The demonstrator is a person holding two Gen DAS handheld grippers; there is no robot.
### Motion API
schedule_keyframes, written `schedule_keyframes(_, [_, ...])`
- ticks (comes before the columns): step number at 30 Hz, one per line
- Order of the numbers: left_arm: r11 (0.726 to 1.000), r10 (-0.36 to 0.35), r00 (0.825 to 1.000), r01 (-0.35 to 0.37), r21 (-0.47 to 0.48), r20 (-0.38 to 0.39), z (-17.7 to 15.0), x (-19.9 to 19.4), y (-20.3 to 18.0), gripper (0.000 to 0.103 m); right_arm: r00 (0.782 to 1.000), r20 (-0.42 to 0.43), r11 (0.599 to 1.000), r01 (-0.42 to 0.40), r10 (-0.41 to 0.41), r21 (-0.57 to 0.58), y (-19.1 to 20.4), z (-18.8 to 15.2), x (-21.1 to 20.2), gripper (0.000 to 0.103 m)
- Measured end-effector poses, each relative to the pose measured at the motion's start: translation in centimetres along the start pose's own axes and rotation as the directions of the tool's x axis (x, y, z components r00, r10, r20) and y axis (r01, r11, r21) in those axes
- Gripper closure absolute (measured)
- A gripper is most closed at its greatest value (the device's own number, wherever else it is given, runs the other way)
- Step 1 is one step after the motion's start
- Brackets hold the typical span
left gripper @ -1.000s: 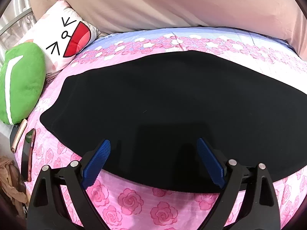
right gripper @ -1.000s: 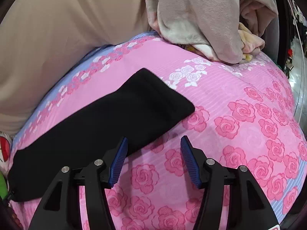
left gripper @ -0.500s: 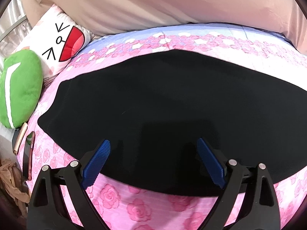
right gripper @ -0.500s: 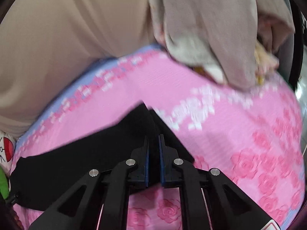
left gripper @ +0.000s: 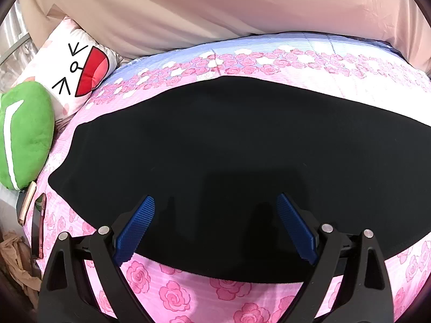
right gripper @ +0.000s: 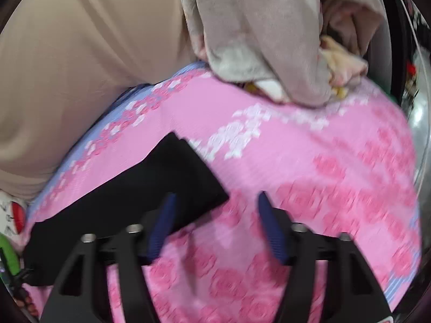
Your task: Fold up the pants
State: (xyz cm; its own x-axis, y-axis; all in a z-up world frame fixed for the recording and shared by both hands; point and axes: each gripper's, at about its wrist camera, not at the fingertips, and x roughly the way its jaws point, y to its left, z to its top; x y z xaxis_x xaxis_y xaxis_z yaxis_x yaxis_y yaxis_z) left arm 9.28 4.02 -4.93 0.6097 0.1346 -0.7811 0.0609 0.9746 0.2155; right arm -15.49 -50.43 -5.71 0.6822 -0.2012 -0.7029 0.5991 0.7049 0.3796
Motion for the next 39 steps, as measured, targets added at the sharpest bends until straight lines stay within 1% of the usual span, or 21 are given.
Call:
schedule_keyframes(3, [1.0, -0.022, 1.0, 0.022, -0.004, 0.0, -0.1, 0.0, 0.0, 0.013, 0.997, -0.066, 0.998, -0.045, 0.048, 0.041, 0.4, -0.9, 1.6, 0.035])
schedule_keyframes(5, [0.999, -0.037, 0.999, 0.037, -0.009, 0.003, -0.3, -0.2, 0.2, 0.013, 0.997, -0.057, 0.997, -0.052, 0.055, 0.057, 0.8, -0.7, 2.3, 0.033])
schedule_keyframes(6, [0.999, -0.047, 0.999, 0.048, -0.013, 0.004, -0.5, -0.2, 0.4, 0.013, 0.994, -0.066, 0.994, -0.08, 0.084, 0.07, 1.1, -0.2, 2.9, 0.034])
schedule_keyframes(8, [0.997, -0.07, 0.998, 0.07, -0.032, 0.003, -0.8, -0.2, 1.3, 0.013, 0.996, -0.064, 0.995, -0.062, 0.067, 0.077, 1.7, 0.2, 3.9, 0.05])
schedule_keyframes(9, [0.996, -0.076, 0.997, 0.076, -0.043, 0.003, -1.0, -0.2, 1.9, 0.013, 0.998, -0.068, 0.999, -0.01, 0.014, 0.053, 2.4, 0.6, 4.4, 0.083])
schedule_keyframes(10, [0.995, -0.084, 0.996, 0.084, -0.055, 0.002, -1.1, -0.1, 2.5, 0.013, 0.997, -0.076, 0.998, -0.022, 0.026, 0.055, 2.9, 0.9, 4.7, 0.089])
schedule_keyframes(11, [0.993, -0.095, 0.995, 0.094, -0.072, -0.001, -1.3, 0.0, 3.4, 0.013, 0.995, -0.07, 0.996, -0.059, 0.064, 0.072, 3.6, 1.0, 4.5, 0.089])
schedule_keyframes(13, [0.99, -0.103, 0.995, 0.103, -0.095, 0.0, -1.7, 0.2, 4.9, 0.013, 0.996, -0.033, 0.996, -0.088, 0.088, 0.006, 7.3, 1.2, 2.6, 0.09])
schedule_keyframes(16, [0.986, -0.113, 0.994, 0.113, -0.124, 0.005, -2.6, 0.5, 7.1, 0.013, 0.981, -0.012, 0.973, -0.194, 0.194, -0.122, 15.3, 1.0, -0.2, 0.09])
schedule_keyframes(19, [0.979, -0.138, 0.99, 0.136, -0.149, -0.001, -3.4, 1.0, 8.7, 0.013, 0.952, -0.054, 0.913, -0.304, 0.301, -0.271, 25.0, -0.9, -1.8, 0.09])
schedule_keyframes(22, [0.974, -0.159, 0.987, 0.158, -0.162, 0.003, -4.1, 1.2, 10.0, 0.013, 0.915, -0.164, 0.829, -0.402, 0.367, -0.388, 34.0, -4.8, -1.2, 0.089])
schedule_keyframes(25, [0.969, -0.179, 0.984, 0.178, -0.17, 0.008, -5.0, 1.1, 11.4, 0.013, 0.879, -0.304, 0.749, -0.474, 0.368, -0.463, 41.4, -10.5, 1.6, 0.089])
schedule_keyframes(28, [0.966, -0.189, 0.982, 0.188, -0.179, 0.01, -5.9, 1.2, 12.9, 0.013, 0.859, -0.423, 0.698, -0.491, 0.289, -0.521, 45.3, -17.0, 5.9, 0.083])
schedule_keyframes(29, [0.963, -0.195, 0.981, 0.194, -0.186, 0.009, -6.2, 1.3, 13.4, 0.013, 0.874, -0.433, 0.685, -0.455, 0.222, -0.568, 46.3, -19.6, 7.3, 0.082])
schedule_keyframes(30, [0.96, -0.204, 0.979, 0.202, -0.192, 0.012, -6.4, 1.4, 13.8, 0.013, 0.893, -0.39, 0.669, -0.432, 0.224, -0.605, 46.7, -20.5, 7.2, 0.078])
schedule_keyframes(31, [0.959, -0.208, 0.978, 0.207, -0.192, 0.013, -6.5, 1.4, 13.9, 0.013, 0.907, -0.35, 0.651, -0.413, 0.234, -0.637, 46.8, -20.9, 6.7, 0.061])
schedule_keyframes(32, [0.959, -0.211, 0.977, 0.209, -0.192, 0.012, -6.7, 1.5, 14.2, 0.013, 0.908, -0.357, 0.638, -0.411, 0.221, -0.651, 47.0, -21.0, 5.7, 0.056])
schedule_keyframes(34, [0.957, -0.214, 0.977, 0.214, -0.194, 0.02, -6.9, 1.5, 14.5, 0.013, 0.898, -0.355, 0.66, -0.434, 0.26, -0.614, 46.1, -19.8, 3.4, 0.055])
schedule_keyframes(35, [0.955, -0.218, 0.976, 0.219, -0.199, 0.025, -6.9, 1.5, 14.7, 0.013, 0.903, -0.327, 0.671, -0.426, 0.277, -0.607, 45.0, -18.8, 2.1, 0.054])
schedule_keyframes(37, [0.949, -0.229, 0.973, 0.231, -0.213, 0.032, -6.8, 1.5, 14.8, 0.013, 0.939, -0.226, 0.726, -0.343, 0.258, -0.596, 41.6, -16.0, -0.3, 0.038])
schedule_keyframes(39, [0.943, -0.237, 0.971, 0.24, -0.232, 0.043, -6.6, 1.5, 14.9, 0.013, 0.972, -0.137, 0.803, -0.233, 0.189, -0.548, 37.1, -13.4, -1.4, 0.037])
